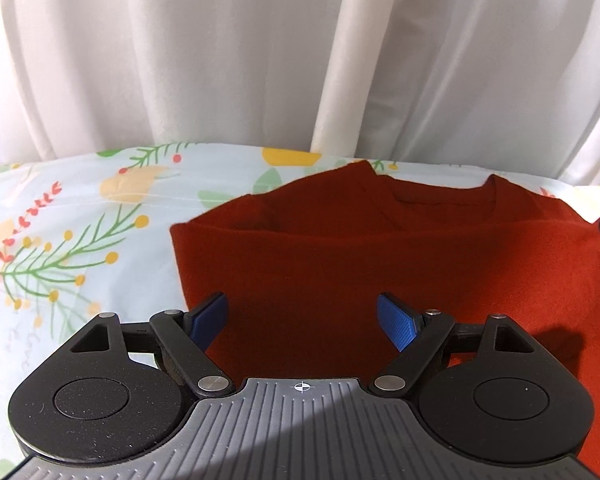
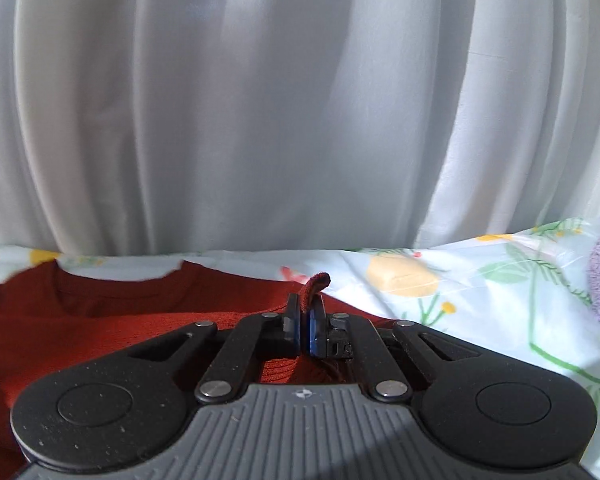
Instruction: Fold small clothes
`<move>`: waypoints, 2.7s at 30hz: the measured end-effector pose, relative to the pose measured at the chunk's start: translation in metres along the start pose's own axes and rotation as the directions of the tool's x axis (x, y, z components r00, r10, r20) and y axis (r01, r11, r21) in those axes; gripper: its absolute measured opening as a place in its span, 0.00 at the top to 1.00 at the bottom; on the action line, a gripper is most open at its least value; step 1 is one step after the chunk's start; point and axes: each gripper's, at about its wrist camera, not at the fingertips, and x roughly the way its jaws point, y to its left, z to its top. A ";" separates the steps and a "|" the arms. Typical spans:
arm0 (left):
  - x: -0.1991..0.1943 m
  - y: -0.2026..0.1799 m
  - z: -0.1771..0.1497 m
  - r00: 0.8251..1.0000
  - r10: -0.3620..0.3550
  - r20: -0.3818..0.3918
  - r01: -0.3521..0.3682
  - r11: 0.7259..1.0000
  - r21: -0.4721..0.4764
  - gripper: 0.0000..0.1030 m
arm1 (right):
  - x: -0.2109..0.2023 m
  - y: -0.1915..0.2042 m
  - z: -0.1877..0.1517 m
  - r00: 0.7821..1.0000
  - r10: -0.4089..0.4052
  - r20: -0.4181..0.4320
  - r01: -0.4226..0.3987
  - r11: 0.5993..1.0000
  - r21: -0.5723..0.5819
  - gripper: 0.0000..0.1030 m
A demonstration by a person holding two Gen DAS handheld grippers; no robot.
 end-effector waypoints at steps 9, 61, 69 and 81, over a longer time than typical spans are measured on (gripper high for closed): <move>0.006 0.000 -0.004 0.999 -0.018 0.034 0.020 0.999 -0.036 0.16 | -0.011 0.011 -0.001 1.000 -0.018 0.023 0.015 0.994 0.109 0.89; -0.075 0.013 -0.091 0.994 -0.103 -0.025 0.097 0.981 -0.168 0.00 | -0.122 -0.020 -0.089 0.924 0.240 -0.298 -0.256 0.966 -0.017 0.48; -0.175 0.029 -0.185 0.991 -0.098 -0.089 0.075 0.970 -0.232 0.00 | -0.250 -0.130 -0.165 0.876 0.276 -0.395 -0.212 0.957 0.199 0.41; -0.194 0.035 -0.229 0.961 -0.160 -0.224 0.080 0.941 -0.329 0.35 | -0.248 -0.145 -0.185 0.825 0.421 -0.376 -0.279 0.883 0.377 0.54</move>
